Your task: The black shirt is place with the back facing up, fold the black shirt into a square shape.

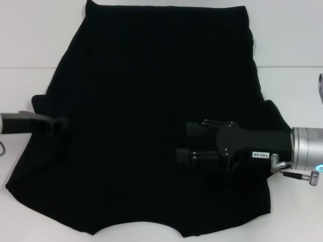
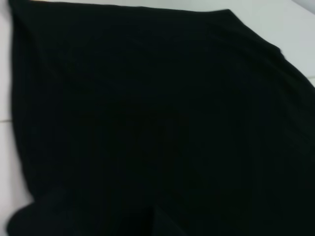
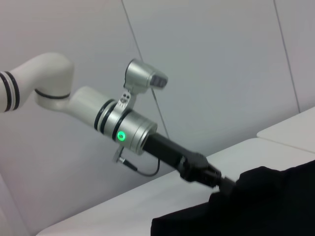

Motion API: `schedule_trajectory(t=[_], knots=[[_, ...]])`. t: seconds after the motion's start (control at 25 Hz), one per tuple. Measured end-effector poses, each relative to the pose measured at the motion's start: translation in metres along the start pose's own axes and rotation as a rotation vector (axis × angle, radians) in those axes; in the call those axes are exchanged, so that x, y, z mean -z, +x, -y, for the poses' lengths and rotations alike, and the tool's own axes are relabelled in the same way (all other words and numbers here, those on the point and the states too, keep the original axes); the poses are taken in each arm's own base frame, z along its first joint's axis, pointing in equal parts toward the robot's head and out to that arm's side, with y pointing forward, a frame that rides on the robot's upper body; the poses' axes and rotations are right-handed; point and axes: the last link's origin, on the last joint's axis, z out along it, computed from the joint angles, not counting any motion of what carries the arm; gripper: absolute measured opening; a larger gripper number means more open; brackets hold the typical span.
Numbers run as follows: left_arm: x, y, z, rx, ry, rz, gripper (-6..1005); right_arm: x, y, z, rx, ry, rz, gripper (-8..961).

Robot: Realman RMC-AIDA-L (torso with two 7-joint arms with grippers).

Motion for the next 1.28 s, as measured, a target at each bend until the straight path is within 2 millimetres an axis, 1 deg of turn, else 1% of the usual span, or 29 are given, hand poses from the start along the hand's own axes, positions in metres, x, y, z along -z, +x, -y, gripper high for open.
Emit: schedule_trajectory(t=[0.16, 0.44, 0.68, 0.84, 0.88, 0.96, 1.08, 1.16, 1.28], knots=[[-0.010, -0.008, -0.013, -0.034, -0.048, 0.002, 1, 0.000, 0.000, 0.000, -0.001, 0.003, 0.008, 914], [-0.020, -0.012, -0.033, -0.073, -0.132, -0.016, 2, 0.002, -0.002, 0.002, 0.009, 0.008, 0.007, 912], [-0.021, -0.014, -0.035, -0.037, -0.149, -0.002, 84, 0.004, -0.006, 0.004, 0.021, 0.014, 0.005, 913], [-0.015, -0.012, -0.030, -0.011, -0.137, -0.033, 139, 0.007, -0.009, 0.009, 0.015, 0.037, 0.012, 913], [-0.010, -0.010, -0.029, -0.008, -0.141, -0.047, 153, 0.009, -0.012, 0.011, 0.011, 0.047, 0.017, 913], [-0.002, -0.006, -0.028, -0.003, -0.160, -0.079, 225, 0.015, -0.017, 0.015, -0.005, 0.072, 0.027, 913], [0.014, 0.003, -0.035, 0.009, -0.252, -0.180, 332, 0.031, -0.026, 0.027, -0.066, 0.143, 0.026, 914], [0.024, 0.008, -0.042, 0.001, -0.337, -0.276, 410, 0.047, -0.031, 0.039, -0.142, 0.204, 0.015, 914], [0.030, 0.007, -0.049, -0.015, -0.404, -0.369, 537, 0.067, -0.034, 0.053, -0.277, 0.284, -0.013, 914]])
